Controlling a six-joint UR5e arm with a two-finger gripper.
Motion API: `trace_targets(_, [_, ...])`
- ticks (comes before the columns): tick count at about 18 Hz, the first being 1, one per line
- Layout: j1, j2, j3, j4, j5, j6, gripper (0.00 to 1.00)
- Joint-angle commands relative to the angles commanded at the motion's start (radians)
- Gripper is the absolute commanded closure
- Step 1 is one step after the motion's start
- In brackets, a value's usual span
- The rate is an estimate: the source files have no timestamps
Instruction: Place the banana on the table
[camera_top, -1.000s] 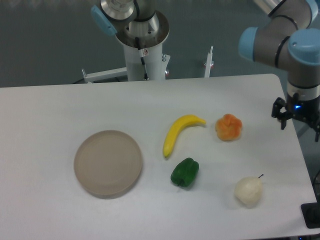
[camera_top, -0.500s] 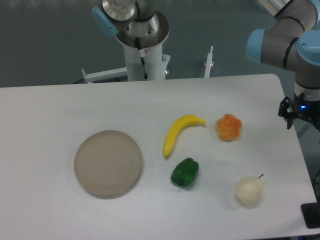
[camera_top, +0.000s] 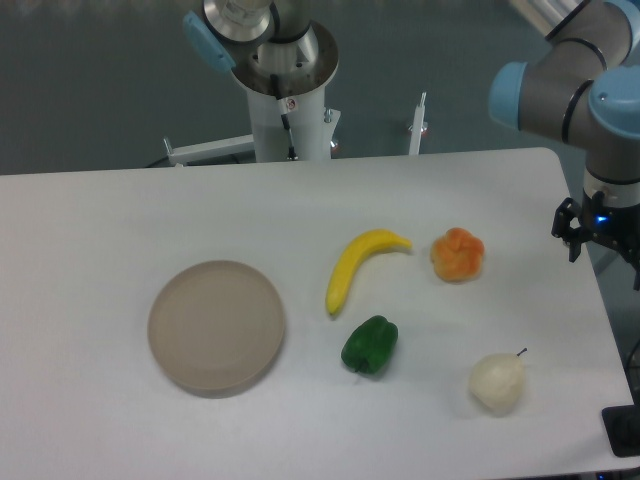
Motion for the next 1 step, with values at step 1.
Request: trace_targets(1, [-0.017, 0.0, -0.005, 0.0, 0.0, -0.005, 0.0])
